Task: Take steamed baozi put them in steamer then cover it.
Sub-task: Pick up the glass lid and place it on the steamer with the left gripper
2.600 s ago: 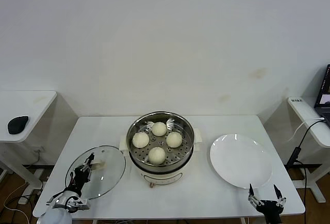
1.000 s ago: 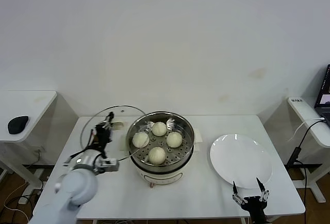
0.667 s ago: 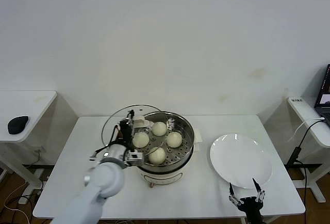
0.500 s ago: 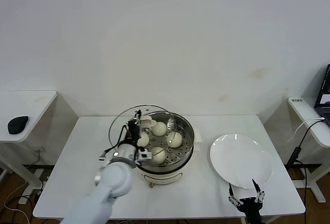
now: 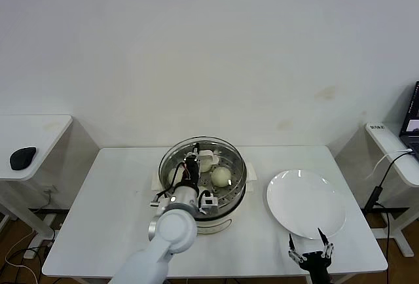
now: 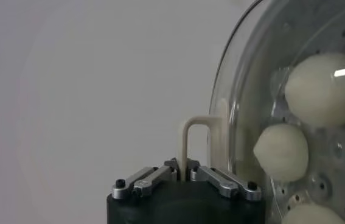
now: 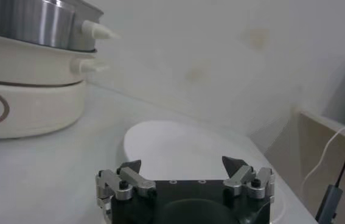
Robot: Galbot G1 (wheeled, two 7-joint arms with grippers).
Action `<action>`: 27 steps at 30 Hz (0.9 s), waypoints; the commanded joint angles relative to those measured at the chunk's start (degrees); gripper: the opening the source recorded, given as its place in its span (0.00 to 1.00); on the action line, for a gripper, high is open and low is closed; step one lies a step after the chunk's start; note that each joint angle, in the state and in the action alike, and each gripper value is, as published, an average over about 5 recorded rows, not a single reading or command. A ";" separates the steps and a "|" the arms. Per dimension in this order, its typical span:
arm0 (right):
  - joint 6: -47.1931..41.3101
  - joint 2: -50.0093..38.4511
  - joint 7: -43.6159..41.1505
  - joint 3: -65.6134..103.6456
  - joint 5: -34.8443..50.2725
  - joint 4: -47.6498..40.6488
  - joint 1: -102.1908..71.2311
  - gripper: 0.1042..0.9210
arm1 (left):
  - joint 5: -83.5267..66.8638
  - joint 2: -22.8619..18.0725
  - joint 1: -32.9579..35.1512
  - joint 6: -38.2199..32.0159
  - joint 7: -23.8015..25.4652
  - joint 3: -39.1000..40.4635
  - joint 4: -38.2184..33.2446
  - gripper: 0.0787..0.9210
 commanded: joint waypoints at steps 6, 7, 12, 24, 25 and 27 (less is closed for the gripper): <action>0.20 0.07 -0.01 -0.59 -0.50 -0.40 0.07 0.88 | 4.19 -2.27 0.96 -0.87 -0.20 0.53 1.79 0.08; 0.20 0.06 -0.01 -0.60 -0.53 -0.40 0.06 0.88 | 4.44 -2.29 1.11 -1.01 -0.28 0.47 1.89 0.08; 0.21 0.02 -0.03 -0.70 -0.68 -0.38 -0.01 0.88 | 4.97 -2.37 1.38 -1.59 -0.69 0.11 2.48 0.08; 0.07 0.09 -0.06 -1.34 -1.11 -0.27 0.01 0.88 | 5.30 -2.72 2.38 -2.43 -1.31 -0.52 2.89 0.08; 0.08 0.10 -0.05 -1.41 -1.15 -0.30 0.02 0.88 | 5.23 -2.79 2.38 -2.44 -1.35 -0.53 2.91 0.08; 0.09 0.13 -0.05 -1.55 -1.26 -0.36 0.04 0.88 | 5.15 -3.02 2.30 -2.47 -1.50 -0.53 3.01 0.08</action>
